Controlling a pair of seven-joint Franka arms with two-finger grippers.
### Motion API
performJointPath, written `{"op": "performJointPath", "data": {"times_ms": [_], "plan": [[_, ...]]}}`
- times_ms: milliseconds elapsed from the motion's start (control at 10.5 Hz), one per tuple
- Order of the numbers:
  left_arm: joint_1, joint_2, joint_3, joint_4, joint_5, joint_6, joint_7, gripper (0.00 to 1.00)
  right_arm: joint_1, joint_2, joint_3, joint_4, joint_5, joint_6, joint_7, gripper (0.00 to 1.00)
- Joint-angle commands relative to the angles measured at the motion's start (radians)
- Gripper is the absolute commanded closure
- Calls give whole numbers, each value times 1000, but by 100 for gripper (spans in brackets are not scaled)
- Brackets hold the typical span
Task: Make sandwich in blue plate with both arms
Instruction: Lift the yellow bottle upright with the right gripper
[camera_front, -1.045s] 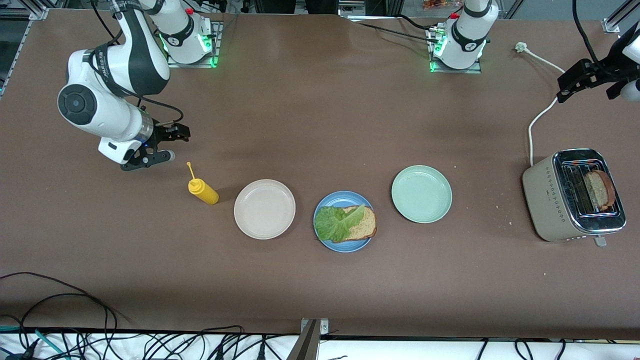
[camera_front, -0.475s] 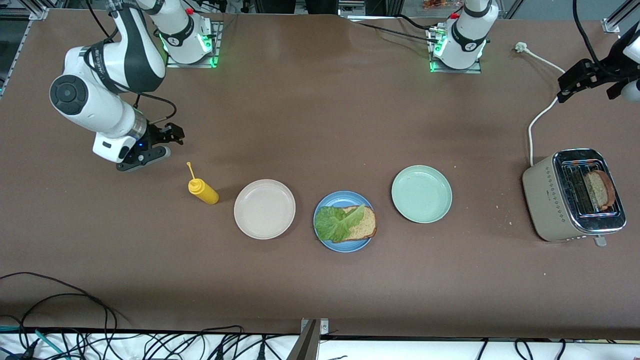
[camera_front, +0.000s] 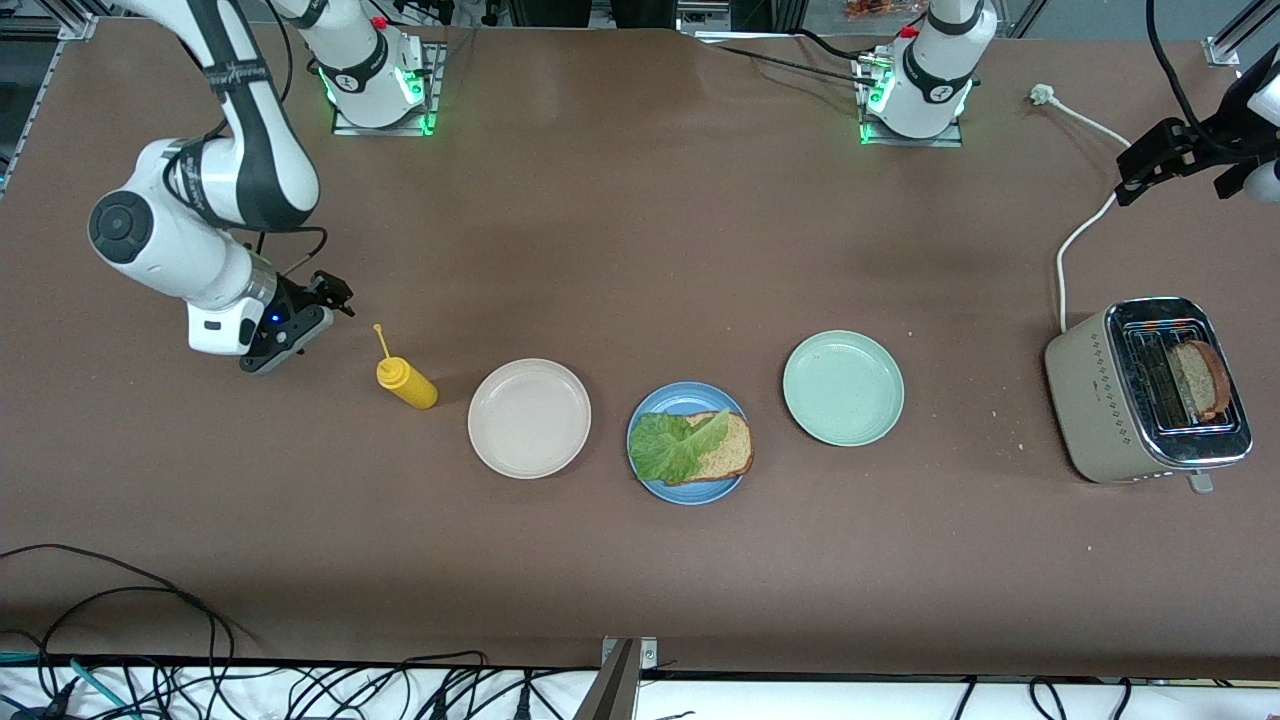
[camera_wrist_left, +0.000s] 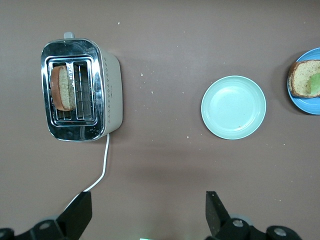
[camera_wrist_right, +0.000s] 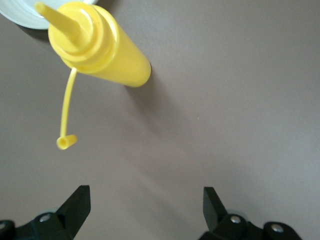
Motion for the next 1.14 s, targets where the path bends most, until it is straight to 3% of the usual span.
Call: {"op": "performJointPath", "data": {"times_ms": [0, 570, 855, 1045], "plan": [[5, 5, -4, 18, 10, -8, 13, 0, -60, 106, 11, 43, 288, 62, -379, 0], [5, 5, -6, 18, 10, -8, 13, 0, -83, 288, 17, 101, 947, 25, -1056, 0], [5, 5, -4, 18, 10, -8, 13, 0, -83, 328, 36, 125, 1067, 2, -1135, 0], [5, 5, -4, 18, 10, -8, 13, 0, -81, 340, 86, 172, 1075, 19, -1132, 0]]}}
